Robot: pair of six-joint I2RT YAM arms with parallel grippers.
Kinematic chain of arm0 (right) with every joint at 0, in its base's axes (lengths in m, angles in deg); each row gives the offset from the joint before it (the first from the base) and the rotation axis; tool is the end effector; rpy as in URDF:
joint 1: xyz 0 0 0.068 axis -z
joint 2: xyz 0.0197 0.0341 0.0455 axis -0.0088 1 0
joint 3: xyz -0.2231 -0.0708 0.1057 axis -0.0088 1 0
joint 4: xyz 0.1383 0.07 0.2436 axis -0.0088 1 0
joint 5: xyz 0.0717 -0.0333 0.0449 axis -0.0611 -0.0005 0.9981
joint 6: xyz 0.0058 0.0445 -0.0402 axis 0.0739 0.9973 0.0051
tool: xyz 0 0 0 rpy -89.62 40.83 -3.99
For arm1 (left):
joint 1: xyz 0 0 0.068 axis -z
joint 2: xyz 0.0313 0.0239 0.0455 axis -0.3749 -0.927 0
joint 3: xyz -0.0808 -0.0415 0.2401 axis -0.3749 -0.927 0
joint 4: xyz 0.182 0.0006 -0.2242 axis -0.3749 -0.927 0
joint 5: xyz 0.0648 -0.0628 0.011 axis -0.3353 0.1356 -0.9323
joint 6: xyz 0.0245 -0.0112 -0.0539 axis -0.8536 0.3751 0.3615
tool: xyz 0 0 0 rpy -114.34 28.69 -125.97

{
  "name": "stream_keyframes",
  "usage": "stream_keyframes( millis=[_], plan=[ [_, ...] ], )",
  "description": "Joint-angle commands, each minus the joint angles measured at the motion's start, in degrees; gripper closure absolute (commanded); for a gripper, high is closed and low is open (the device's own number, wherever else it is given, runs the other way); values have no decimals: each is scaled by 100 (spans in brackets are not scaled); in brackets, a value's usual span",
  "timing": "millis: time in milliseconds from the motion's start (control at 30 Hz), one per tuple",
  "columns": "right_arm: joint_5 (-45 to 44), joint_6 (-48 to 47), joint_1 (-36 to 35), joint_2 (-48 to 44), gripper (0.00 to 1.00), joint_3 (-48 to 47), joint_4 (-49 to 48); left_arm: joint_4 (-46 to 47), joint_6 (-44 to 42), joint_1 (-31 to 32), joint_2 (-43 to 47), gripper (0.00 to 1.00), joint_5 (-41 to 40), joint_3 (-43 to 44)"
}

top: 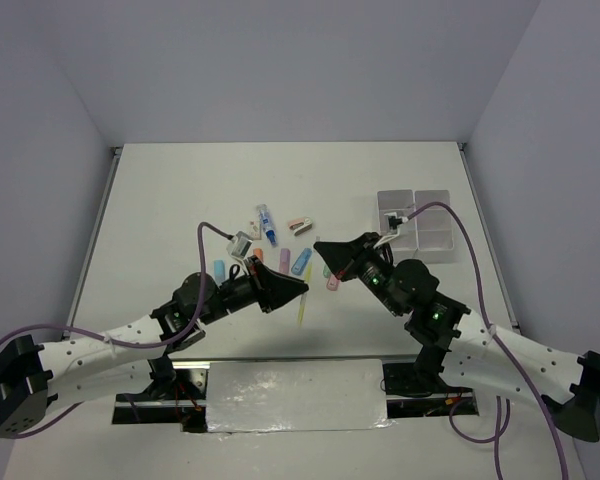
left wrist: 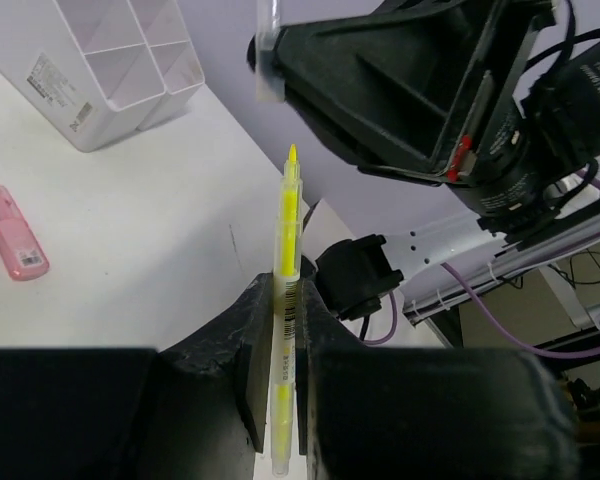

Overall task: Sort the stationery into containers
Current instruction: Close the pen cap on the pen.

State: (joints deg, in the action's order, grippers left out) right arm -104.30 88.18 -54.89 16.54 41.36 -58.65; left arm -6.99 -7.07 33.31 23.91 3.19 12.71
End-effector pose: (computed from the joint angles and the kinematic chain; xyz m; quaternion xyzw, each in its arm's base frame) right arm 0.1436 0.1824 0.2989 0.0451 0.6803 0.4711 0.5596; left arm 0.1418 -0.2115 0.2468 0.0543 0.6512 -0.6230 0.4300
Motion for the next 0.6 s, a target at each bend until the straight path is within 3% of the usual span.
stream_keyframes(
  millis=[0,567],
  plan=[
    [165,-110,-68,-209,100,76,-303,882,-211,22,140,100,270,-54],
    [481,-154,-68,-228,100,68,-338,1102,-255,22,-97,100,498,24]
  ],
)
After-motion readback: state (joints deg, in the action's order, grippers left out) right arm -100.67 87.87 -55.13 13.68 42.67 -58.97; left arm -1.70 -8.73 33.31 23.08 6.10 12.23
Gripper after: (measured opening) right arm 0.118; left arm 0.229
